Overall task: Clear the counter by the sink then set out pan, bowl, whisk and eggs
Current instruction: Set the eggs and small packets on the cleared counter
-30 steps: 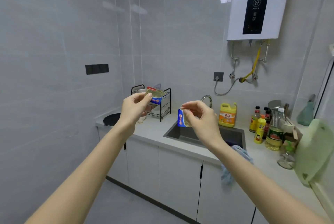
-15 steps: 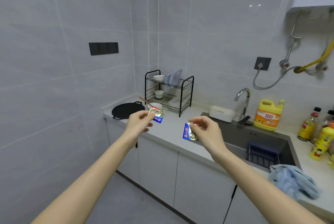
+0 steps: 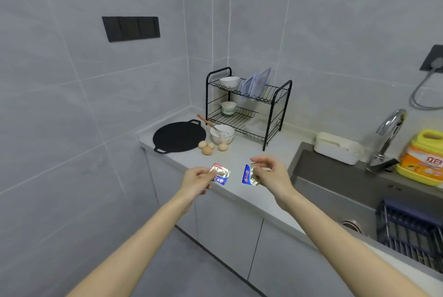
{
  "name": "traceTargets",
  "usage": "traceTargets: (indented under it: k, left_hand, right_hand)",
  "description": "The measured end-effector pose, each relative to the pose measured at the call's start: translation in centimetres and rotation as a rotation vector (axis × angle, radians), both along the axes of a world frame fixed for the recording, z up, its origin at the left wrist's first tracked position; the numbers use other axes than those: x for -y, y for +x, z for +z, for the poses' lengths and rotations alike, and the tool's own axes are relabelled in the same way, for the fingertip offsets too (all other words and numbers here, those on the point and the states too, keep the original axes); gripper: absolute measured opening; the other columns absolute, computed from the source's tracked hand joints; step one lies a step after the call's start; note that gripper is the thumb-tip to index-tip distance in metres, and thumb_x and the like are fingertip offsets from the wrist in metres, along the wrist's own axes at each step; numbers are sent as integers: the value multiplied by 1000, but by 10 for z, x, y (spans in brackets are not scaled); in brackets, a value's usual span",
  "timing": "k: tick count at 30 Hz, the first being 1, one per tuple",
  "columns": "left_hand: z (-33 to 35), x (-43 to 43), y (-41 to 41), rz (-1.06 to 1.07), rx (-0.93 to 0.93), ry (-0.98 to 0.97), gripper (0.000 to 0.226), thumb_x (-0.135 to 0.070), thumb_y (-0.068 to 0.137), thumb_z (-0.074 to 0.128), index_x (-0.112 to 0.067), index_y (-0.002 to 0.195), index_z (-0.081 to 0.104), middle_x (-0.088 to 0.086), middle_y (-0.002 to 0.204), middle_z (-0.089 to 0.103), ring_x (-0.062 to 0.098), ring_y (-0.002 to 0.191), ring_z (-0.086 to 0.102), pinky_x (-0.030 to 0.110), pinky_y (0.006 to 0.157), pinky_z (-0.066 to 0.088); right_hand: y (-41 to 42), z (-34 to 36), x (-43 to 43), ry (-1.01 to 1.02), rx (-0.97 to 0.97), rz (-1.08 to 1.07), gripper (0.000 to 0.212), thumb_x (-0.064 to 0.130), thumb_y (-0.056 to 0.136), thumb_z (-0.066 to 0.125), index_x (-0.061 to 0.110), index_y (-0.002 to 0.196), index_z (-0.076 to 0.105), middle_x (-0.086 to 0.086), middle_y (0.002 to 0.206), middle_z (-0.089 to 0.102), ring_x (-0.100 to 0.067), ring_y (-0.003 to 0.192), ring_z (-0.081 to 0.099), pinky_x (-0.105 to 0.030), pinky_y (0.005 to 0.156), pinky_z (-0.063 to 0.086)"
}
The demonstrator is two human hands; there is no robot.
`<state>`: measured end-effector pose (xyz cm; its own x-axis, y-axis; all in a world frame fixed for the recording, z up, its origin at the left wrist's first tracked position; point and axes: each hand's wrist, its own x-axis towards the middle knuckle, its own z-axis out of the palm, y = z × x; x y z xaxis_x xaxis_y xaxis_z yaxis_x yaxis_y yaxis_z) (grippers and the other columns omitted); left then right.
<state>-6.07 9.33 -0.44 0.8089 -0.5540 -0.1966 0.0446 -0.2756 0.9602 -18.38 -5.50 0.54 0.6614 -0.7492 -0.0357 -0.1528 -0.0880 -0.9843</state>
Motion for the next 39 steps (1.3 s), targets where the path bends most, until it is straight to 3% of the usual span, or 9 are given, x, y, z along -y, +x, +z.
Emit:
traceTargets:
  k: [8, 16, 19, 21, 24, 28, 33, 35, 39]
  left_hand:
    - [-75, 91, 113, 149, -106, 103, 23, -29, 86, 65, -13, 103, 62, -4, 78, 64, 9, 64, 58, 21, 59, 46]
    - [-141, 164, 216, 167, -127, 281, 18, -27, 87, 64, -11, 95, 62, -1, 79, 67, 17, 69, 61, 28, 63, 49]
    - [-165, 176, 240, 120, -90, 380, 10, -31, 87, 63, -22, 84, 62, 2, 89, 69, 21, 84, 65, 33, 76, 51]
    - [-178, 183, 251, 111, -79, 423, 11, -32, 87, 63, -21, 88, 63, -1, 89, 67, 17, 84, 63, 28, 73, 48]
    - [-193, 192, 264, 118, -90, 429, 13, -31, 84, 67, -19, 89, 67, -3, 87, 68, 12, 84, 63, 21, 68, 45]
    - [-208, 204, 274, 119, -79, 433, 16, -21, 84, 69, -15, 98, 72, 0, 94, 72, 10, 84, 63, 21, 78, 46]
    - [-211, 208, 275, 163, -87, 404, 24, -16, 81, 71, -12, 104, 69, 4, 97, 70, 18, 91, 67, 30, 85, 52]
    - [-207, 204, 274, 164, -83, 383, 27, -17, 82, 70, -12, 109, 66, 1, 102, 67, 17, 89, 65, 28, 78, 52]
    - [-191, 188, 273, 200, -25, 326, 25, -19, 84, 68, -18, 109, 64, -7, 103, 63, 3, 74, 58, 6, 60, 42]
  right_hand:
    - [147, -76, 93, 83, -92, 47, 26, 0, 85, 51, 20, 94, 64, -7, 98, 59, -20, 83, 59, -39, 76, 54]
    - [270, -145, 168, 171, -260, 94, 23, 4, 82, 59, 18, 100, 59, -7, 97, 62, -17, 81, 59, -24, 66, 50]
    - [295, -166, 181, 132, -313, 119, 22, 4, 84, 58, 18, 102, 58, -5, 97, 66, -11, 75, 59, -11, 52, 44]
    - [308, -179, 188, 89, -362, 160, 23, 3, 85, 57, 17, 103, 57, -5, 96, 67, -10, 74, 58, -8, 50, 43]
    - [321, -195, 195, 35, -435, 257, 25, 3, 85, 57, 15, 107, 56, -7, 96, 68, -12, 75, 60, -13, 55, 46]
    - [335, -209, 200, -41, -487, 314, 26, 4, 87, 55, 14, 110, 57, -3, 94, 66, -14, 79, 60, -13, 58, 46]
    - [342, -209, 200, -175, -515, 346, 29, 0, 88, 50, 12, 114, 57, -1, 97, 63, -13, 81, 56, -13, 62, 41]
    - [341, -207, 200, -213, -510, 346, 28, 1, 89, 50, 10, 114, 58, -2, 103, 63, -15, 90, 58, -18, 73, 41]
    - [334, -195, 200, -281, -473, 356, 22, 5, 90, 55, 10, 111, 59, 0, 110, 63, -11, 96, 56, -20, 79, 41]
